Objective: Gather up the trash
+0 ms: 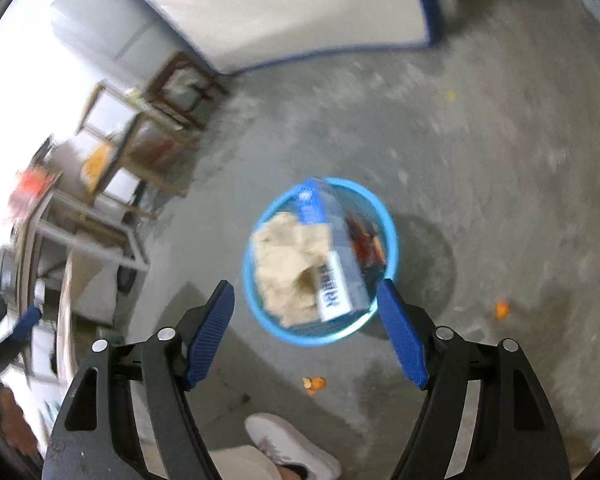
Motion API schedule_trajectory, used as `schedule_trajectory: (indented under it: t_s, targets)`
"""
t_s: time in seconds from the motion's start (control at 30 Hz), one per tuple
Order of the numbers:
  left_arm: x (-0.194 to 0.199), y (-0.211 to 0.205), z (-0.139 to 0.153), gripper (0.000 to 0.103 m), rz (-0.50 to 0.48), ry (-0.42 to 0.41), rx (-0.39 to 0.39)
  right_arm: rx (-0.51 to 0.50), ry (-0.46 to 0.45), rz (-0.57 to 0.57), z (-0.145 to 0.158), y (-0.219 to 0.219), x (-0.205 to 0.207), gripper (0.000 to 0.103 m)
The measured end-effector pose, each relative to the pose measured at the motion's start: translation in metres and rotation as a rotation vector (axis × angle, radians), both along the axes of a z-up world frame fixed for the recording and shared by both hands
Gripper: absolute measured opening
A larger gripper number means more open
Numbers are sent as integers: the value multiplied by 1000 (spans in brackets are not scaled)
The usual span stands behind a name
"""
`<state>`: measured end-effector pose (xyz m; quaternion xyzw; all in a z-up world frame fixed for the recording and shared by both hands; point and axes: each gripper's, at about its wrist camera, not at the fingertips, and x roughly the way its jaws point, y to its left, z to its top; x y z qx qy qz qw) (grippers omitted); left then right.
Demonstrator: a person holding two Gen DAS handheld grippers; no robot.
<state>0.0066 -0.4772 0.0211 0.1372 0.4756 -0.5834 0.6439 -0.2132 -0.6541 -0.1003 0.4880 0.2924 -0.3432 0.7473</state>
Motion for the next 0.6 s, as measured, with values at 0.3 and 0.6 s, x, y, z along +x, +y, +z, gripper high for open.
schedule_trajectory:
  t_s: [0.3, 0.6]
  targets:
    - [7, 207, 24, 97, 393, -295, -6, -405, -39, 288, 117, 150, 41, 95]
    - [-6, 337, 21, 97, 716, -414, 66, -579, -48, 441, 155, 242, 94, 95]
